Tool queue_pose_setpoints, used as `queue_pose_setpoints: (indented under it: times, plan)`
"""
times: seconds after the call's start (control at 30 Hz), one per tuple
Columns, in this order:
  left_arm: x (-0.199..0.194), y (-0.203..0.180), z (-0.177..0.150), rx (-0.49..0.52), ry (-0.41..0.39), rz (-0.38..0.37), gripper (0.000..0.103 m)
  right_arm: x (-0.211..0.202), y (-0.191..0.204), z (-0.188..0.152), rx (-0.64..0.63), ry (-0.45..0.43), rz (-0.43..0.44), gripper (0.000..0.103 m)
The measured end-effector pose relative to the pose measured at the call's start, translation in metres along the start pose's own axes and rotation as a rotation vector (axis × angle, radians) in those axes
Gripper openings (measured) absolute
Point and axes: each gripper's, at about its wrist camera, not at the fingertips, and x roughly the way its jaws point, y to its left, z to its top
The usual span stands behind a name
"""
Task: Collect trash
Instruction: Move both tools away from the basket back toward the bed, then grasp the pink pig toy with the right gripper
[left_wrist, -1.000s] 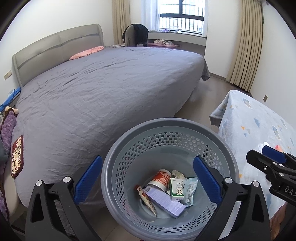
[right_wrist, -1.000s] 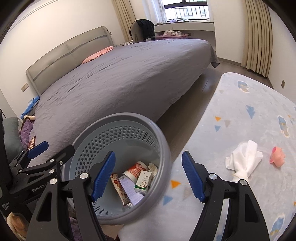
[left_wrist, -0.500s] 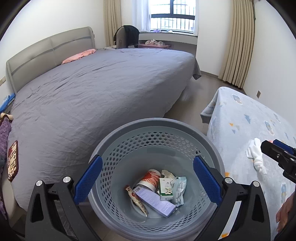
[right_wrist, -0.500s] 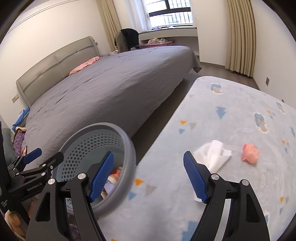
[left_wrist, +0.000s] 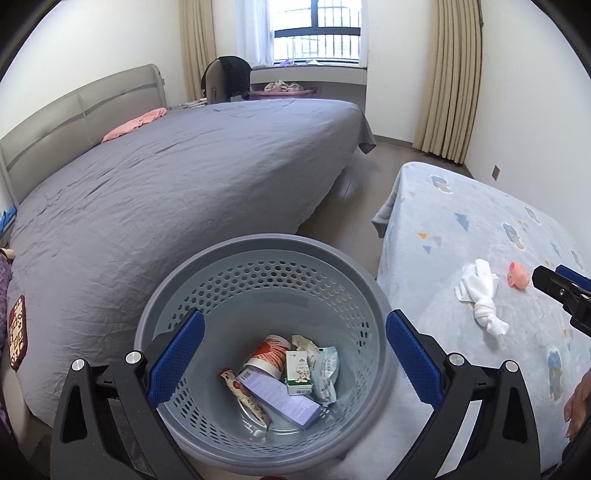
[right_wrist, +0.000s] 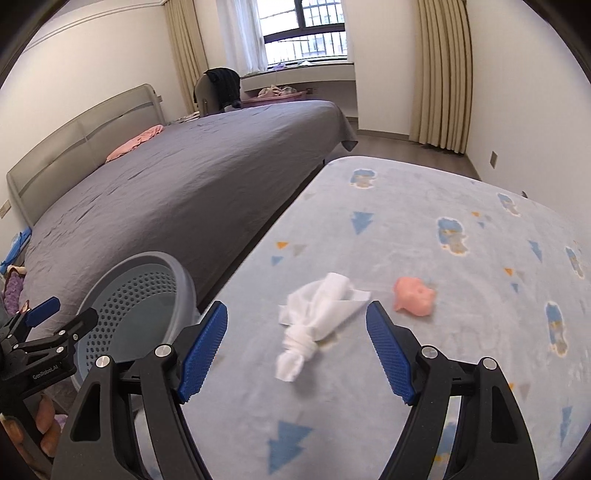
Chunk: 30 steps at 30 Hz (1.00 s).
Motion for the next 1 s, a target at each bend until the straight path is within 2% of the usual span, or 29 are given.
queue_pose_setpoints:
  times: [0.27, 0.37, 0.47, 0.67, 0.87, 1.0]
  plan:
    - [0.002, -0.033, 0.000, 0.028, 0.012, -0.029, 0.097, 0.002, -0.046, -0.011, 0.002, 0.022, -0.088, 0.075]
    - [0.004, -0.046, 0.003, 0.034, 0.015, -0.045, 0.097, 0.009, -0.068, -0.016, 0.017, 0.030, -0.123, 0.080]
    - [0.008, -0.060, 0.006, 0.042, 0.022, -0.060, 0.097, 0.024, -0.089, -0.017, 0.032, 0.075, -0.137, 0.080]
    - [0.023, -0.094, 0.016, 0.067, 0.045, -0.106, 0.097, 0.053, -0.113, -0.016, 0.077, 0.154, -0.085, 0.080]
    - [0.051, -0.127, 0.025, 0.108, 0.101, -0.140, 0.097, 0.074, -0.112, -0.002, 0.022, 0.168, -0.115, 0.080]
    - [0.067, -0.146, 0.028, 0.137, 0.123, -0.154, 0.097, 0.089, -0.119, 0.003, 0.034, 0.189, -0.092, 0.080]
